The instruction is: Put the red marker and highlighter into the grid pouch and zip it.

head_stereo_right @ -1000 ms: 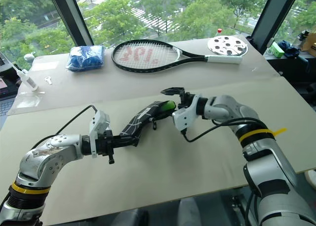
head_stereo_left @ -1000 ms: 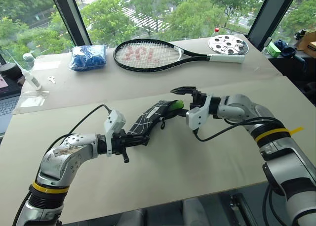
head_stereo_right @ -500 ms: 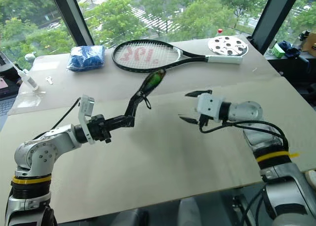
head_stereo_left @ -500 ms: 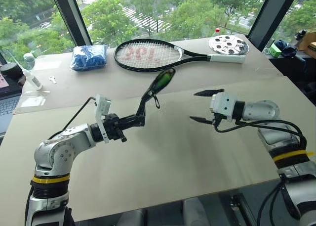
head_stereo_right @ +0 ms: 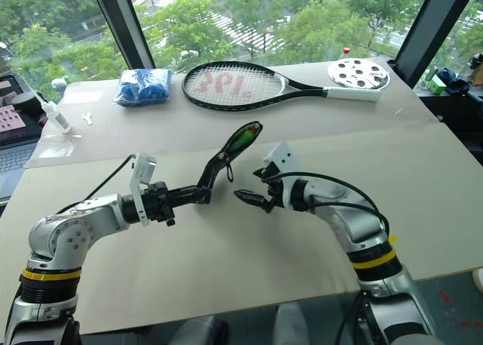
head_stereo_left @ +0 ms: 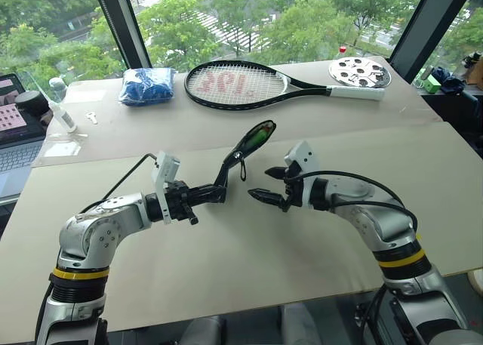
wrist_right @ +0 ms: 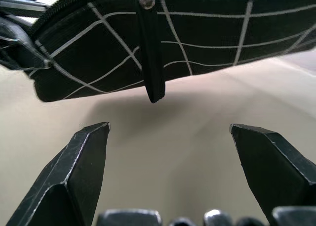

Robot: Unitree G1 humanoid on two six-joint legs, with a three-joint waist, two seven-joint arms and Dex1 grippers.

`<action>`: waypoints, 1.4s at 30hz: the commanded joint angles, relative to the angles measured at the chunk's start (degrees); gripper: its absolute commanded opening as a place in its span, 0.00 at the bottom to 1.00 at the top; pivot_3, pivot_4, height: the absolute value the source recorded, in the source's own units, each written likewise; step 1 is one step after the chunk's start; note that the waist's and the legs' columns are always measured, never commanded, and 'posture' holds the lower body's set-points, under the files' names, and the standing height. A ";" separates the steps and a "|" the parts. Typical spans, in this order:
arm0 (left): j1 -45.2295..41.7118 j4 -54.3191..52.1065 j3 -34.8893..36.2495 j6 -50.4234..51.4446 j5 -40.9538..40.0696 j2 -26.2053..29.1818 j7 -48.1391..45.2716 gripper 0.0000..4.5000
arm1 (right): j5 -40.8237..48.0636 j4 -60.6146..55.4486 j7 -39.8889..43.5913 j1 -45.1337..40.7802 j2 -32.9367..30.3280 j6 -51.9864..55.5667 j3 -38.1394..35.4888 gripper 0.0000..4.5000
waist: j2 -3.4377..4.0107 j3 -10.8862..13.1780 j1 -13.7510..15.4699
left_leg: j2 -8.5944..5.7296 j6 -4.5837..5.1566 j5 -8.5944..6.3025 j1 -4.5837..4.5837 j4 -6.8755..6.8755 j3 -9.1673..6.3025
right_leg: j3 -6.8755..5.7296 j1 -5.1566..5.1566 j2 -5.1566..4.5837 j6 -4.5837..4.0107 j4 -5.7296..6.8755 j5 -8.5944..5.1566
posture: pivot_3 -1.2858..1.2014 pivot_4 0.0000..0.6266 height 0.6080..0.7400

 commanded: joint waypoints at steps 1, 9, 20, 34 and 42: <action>1.59 -3.49 -2.56 -3.34 2.65 2.54 -3.21 0.00 | -0.18 0.25 -1.41 -2.87 2.34 2.26 -1.57 0.96 | 0.00 0.00 -0.19 | 0.01 0.00 0.00 0.00 -0.01 0.00 | 0.00 0.00 0.01 0.00 0.00 0.00 | 0.52 0.24 1.00; 2.56 -2.84 -6.46 -7.13 6.94 4.70 -6.62 0.00 | -2.44 2.12 -0.45 -4.95 4.92 2.50 -0.56 0.96 | 0.00 0.00 -0.48 | -0.01 0.00 0.00 0.00 -0.02 0.00 | -0.01 0.00 -0.01 0.00 -0.01 0.00 | 0.52 0.24 1.00; 0.45 -0.43 -3.20 -6.32 5.62 1.91 -4.56 0.00 | -1.56 -1.61 3.48 -3.04 4.70 3.64 0.06 0.26 | 0.00 0.00 -1.00 | 0.00 0.01 -0.01 0.00 -0.02 -0.01 | -0.02 0.00 0.00 0.00 0.00 0.00 | 0.52 0.24 1.00; 1.05 0.19 -3.35 -6.76 7.75 3.09 -4.06 0.00 | -8.01 4.91 10.82 -3.88 -8.26 -2.11 -3.58 0.01 | 0.00 0.00 -0.87 | -0.01 0.01 -0.01 0.00 -0.02 -0.01 | -0.03 0.00 -0.01 0.00 -0.01 0.00 | 0.52 0.24 1.00; 1.62 0.44 -4.38 -8.51 9.20 4.34 -5.27 0.00 | -14.58 20.82 12.94 -6.91 -19.27 -13.88 -6.27 0.01 | -0.01 0.01 -1.09 | 0.03 0.03 -0.02 0.00 -0.08 0.09 | -0.04 0.01 0.00 0.01 -0.06 0.00 | 0.52 0.24 1.00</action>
